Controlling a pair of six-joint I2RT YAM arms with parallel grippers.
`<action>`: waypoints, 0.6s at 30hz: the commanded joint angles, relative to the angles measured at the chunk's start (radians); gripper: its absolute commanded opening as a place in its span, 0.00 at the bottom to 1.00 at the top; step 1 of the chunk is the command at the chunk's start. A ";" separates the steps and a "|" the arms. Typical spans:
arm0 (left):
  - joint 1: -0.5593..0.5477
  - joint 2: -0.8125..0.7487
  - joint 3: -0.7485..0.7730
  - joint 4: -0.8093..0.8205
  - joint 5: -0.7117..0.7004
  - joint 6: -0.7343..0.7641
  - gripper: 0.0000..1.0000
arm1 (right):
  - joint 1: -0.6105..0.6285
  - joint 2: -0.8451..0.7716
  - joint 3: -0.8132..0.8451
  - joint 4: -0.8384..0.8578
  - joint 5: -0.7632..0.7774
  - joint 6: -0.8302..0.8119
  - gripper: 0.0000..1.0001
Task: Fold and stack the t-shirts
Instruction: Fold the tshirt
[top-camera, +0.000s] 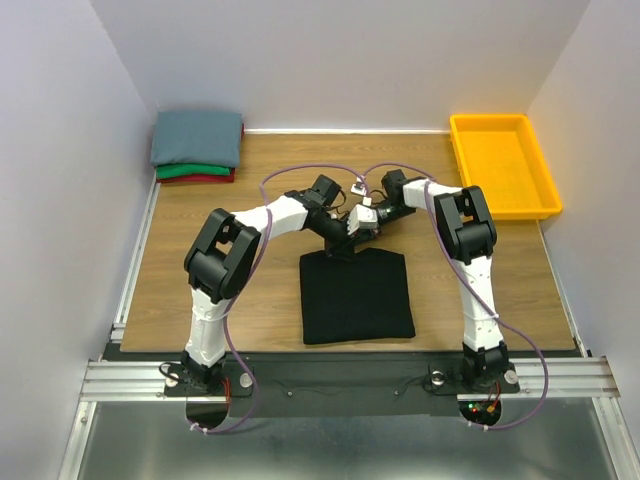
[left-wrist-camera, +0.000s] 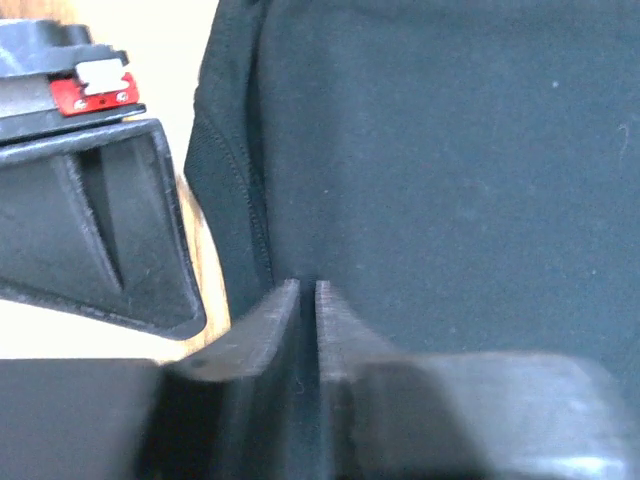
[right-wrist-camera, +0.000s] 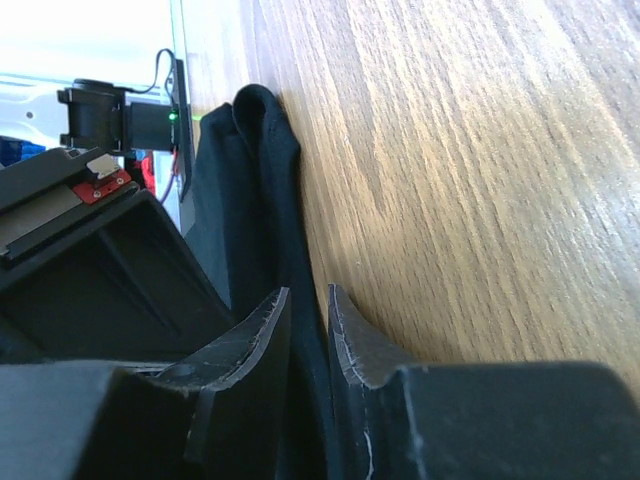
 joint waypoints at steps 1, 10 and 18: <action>-0.008 -0.001 0.051 -0.048 0.037 0.037 0.18 | 0.023 0.078 -0.054 0.012 0.045 -0.025 0.26; -0.008 -0.080 0.056 -0.029 -0.027 0.071 0.00 | 0.023 0.120 -0.100 0.012 0.010 -0.032 0.19; -0.008 -0.137 0.072 0.044 -0.124 0.081 0.00 | 0.037 0.127 -0.106 0.011 0.019 -0.023 0.18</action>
